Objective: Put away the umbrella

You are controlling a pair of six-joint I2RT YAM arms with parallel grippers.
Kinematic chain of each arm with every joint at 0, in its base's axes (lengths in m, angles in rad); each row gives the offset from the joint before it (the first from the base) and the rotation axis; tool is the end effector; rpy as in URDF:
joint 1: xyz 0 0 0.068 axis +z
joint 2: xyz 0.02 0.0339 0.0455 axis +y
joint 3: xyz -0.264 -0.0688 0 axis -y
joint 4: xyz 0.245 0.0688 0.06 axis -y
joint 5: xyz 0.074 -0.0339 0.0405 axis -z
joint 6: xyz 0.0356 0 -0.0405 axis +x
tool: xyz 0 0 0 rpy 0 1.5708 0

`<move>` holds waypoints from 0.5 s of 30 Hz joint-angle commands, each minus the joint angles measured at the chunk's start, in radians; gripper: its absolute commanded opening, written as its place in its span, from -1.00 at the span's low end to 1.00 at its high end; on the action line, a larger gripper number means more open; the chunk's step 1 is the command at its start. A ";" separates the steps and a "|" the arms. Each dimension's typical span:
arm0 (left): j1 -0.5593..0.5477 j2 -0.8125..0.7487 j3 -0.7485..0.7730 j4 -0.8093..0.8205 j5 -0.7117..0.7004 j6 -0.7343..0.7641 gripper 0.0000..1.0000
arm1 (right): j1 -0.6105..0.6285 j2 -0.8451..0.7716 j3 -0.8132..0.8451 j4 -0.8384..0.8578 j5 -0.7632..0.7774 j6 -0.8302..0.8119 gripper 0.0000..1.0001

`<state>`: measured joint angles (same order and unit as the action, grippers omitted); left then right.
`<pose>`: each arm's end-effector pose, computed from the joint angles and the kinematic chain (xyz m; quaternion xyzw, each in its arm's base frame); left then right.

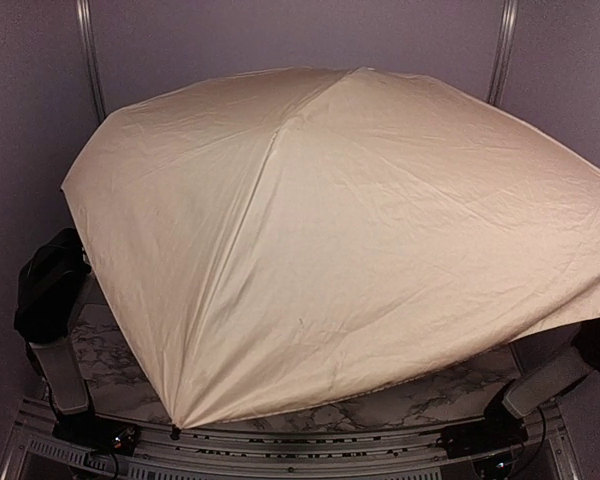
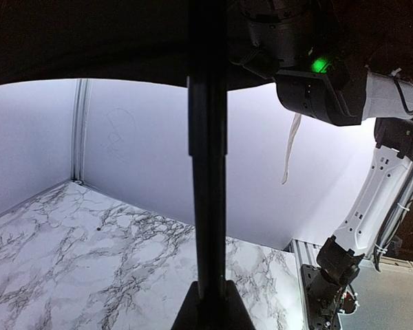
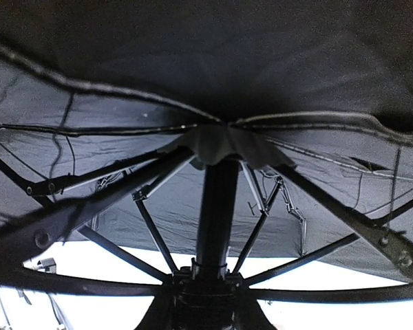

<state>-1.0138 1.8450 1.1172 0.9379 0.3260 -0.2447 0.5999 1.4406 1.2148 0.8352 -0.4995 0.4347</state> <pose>0.2122 -0.3623 0.2719 0.3498 0.5281 -0.5340 0.5601 0.2580 0.1971 0.4391 -0.2554 0.4284 0.5242 0.6902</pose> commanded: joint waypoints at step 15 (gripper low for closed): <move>0.111 -0.211 -0.066 0.225 0.069 -0.019 -1.00 | 0.110 0.075 -0.128 -0.470 0.126 -0.375 -0.97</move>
<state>-0.9237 1.7939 1.0069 0.9371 0.4664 -0.2989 0.6811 1.4494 1.2285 0.5816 -0.3458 0.2367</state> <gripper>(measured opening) 0.054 0.201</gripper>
